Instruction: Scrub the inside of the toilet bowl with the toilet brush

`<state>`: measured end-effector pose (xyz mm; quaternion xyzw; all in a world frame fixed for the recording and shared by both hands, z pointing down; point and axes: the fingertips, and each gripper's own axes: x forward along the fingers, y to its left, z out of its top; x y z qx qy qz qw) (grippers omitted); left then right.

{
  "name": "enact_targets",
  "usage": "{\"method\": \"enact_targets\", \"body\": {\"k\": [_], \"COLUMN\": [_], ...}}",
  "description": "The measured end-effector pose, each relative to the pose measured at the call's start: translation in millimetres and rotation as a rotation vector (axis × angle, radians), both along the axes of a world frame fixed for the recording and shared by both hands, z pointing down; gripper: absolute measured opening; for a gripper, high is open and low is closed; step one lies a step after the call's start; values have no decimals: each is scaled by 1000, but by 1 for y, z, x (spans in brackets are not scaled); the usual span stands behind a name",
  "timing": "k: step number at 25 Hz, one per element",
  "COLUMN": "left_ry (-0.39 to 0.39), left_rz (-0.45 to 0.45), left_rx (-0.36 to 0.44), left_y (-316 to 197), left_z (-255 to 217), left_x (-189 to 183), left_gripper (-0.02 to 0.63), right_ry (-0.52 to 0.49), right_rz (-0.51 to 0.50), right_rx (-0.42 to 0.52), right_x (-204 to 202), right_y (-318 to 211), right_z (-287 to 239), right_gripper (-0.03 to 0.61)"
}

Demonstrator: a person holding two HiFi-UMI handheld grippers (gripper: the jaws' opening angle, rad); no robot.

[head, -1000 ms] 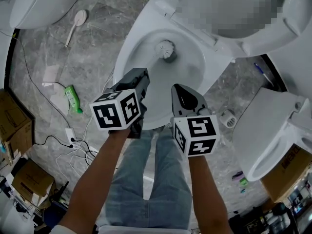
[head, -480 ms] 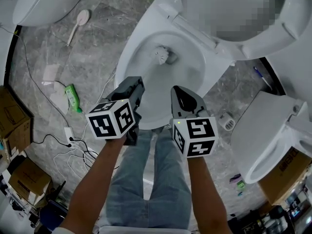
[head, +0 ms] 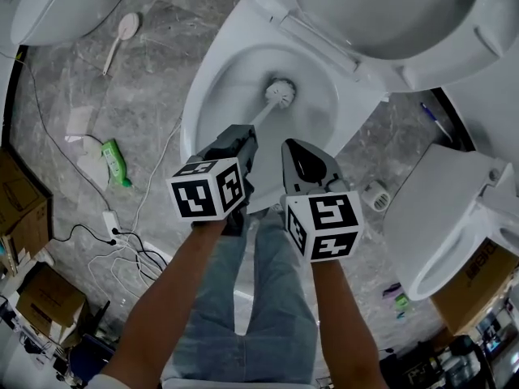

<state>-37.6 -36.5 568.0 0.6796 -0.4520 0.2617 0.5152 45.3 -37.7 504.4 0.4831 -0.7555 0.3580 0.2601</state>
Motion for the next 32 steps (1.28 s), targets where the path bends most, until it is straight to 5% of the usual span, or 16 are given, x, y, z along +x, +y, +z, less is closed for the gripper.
{"method": "enact_targets", "body": {"k": [13, 32], "left_ry": [-60, -83], "left_rz": [9, -8], "left_rx": [-25, -83], "left_y": [-2, 54], "left_z": [26, -38], "left_x": [-3, -44], "left_gripper": [156, 156], "right_ry": [-15, -18], "right_rz": [11, -2], "right_rx": [-7, -32], "right_x": [-2, -16], "right_y": [2, 39], "right_z": [13, -51], "right_gripper": [-2, -2]}}
